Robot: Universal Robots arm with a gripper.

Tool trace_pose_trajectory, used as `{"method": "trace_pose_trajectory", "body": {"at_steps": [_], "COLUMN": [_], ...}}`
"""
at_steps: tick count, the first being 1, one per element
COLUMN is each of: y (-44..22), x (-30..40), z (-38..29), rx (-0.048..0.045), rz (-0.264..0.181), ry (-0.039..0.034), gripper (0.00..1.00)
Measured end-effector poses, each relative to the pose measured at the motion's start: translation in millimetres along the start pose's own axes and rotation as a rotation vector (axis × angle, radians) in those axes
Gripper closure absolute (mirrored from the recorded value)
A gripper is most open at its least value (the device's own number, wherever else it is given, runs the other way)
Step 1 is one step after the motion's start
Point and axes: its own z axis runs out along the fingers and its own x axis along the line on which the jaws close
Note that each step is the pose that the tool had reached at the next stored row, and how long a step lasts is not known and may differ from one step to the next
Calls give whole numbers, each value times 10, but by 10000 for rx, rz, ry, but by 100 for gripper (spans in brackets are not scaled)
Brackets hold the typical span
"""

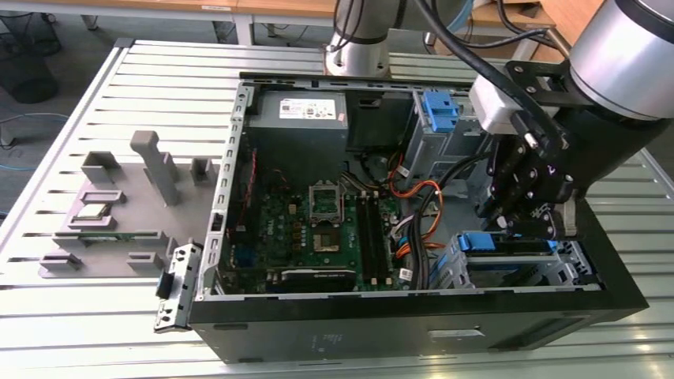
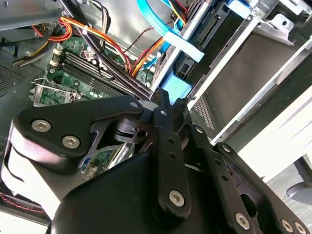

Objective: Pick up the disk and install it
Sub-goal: 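Insert the first disk wire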

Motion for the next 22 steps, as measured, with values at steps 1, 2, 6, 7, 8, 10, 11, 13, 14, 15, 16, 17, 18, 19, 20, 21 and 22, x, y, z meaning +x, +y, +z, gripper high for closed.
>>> {"method": "trace_pose_trajectory", "body": {"at_steps": [1, 2, 6, 7, 8, 10, 11, 13, 14, 15, 16, 17, 18, 19, 20, 21, 22], "y": [-1, -10, -154, -186, -218, -282, -310, -366, -390, -411, -430, -444, -454, -463, -471, -477, -479], "x": [0, 0, 0, 0, 0, 0, 0, 0, 0, 0, 0, 0, 0, 0, 0, 0, 0], "z": [0, -1, -7, -8, -9, -12, -13, -16, -17, -17, -19, -19, -20, -20, -20, -20, -21], "rx": [-2, -3, -3, -3, -3, -3, -3, -2, -3, -3, -3, -3, -3, -3, -3, -3, -3], "rz": [0, -1, 0, 0, 0, -1, 0, 0, 0, -1, -1, 0, -1, -1, -2, -4, -6], "ry": [0, 1, 0, 1, 0, 0, 0, 0, 0, 0, 1, 0, 1, 1, 0, 0, 0], "gripper": [76, 76, 76, 76, 76, 76, 76, 76, 76, 76, 76, 76, 76, 76, 76, 76, 76]}}
